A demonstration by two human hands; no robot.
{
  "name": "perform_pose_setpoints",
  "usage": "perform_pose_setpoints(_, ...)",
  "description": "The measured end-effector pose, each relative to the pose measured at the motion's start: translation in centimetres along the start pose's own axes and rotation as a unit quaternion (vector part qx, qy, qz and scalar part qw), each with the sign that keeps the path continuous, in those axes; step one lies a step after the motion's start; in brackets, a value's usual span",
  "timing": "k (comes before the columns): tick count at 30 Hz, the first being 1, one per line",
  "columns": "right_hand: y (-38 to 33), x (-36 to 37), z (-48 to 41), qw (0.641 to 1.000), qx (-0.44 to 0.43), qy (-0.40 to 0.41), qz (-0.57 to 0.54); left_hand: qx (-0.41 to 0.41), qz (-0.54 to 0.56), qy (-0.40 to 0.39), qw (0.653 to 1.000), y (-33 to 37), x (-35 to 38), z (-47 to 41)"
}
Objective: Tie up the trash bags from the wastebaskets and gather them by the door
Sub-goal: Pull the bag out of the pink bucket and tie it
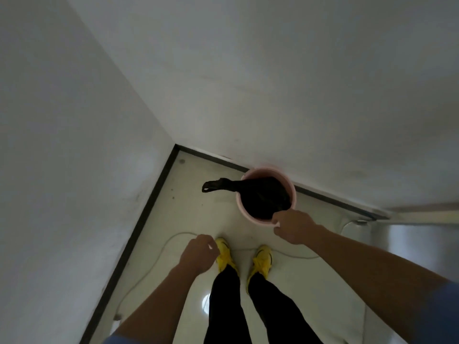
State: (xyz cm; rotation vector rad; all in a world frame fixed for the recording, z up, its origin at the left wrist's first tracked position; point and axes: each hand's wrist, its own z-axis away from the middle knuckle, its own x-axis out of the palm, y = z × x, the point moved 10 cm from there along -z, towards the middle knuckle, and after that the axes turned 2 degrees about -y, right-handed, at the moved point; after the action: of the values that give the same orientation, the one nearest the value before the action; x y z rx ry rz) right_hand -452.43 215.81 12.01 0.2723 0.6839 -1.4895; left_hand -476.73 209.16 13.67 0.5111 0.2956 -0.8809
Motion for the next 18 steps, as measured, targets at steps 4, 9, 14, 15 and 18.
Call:
perform_pose_setpoints(4, 1.2, 2.3, -7.7, 1.000, 0.008, -0.006, 0.004, -0.020, 0.020, -0.019, 0.999, -1.3, 2.1, -8.2)
perform_pose_setpoints(9, 3.2, 3.2, -14.6, 0.999, 0.028, 0.033, 0.009, -0.045, 0.148, 0.007, 0.988, -1.9, 2.8, -16.6)
perform_pose_setpoints(14, 6.6, 4.3, -24.1, 0.990, 0.069, 0.122, 0.008, -0.133, 0.328, -0.024, 0.935, -3.3, 5.8, -27.6)
perform_pose_setpoints(15, 7.2, 4.5, -25.8, 0.987, 0.072, 0.142, 0.012, -0.153, 0.364, -0.024, 0.919, -3.5, 6.4, -29.5)
perform_pose_setpoints(18, 8.4, 5.4, -30.3, 0.983, 0.075, 0.170, 0.014, -0.174, 0.462, -0.020, 0.870, -3.0, 7.5, -34.9)
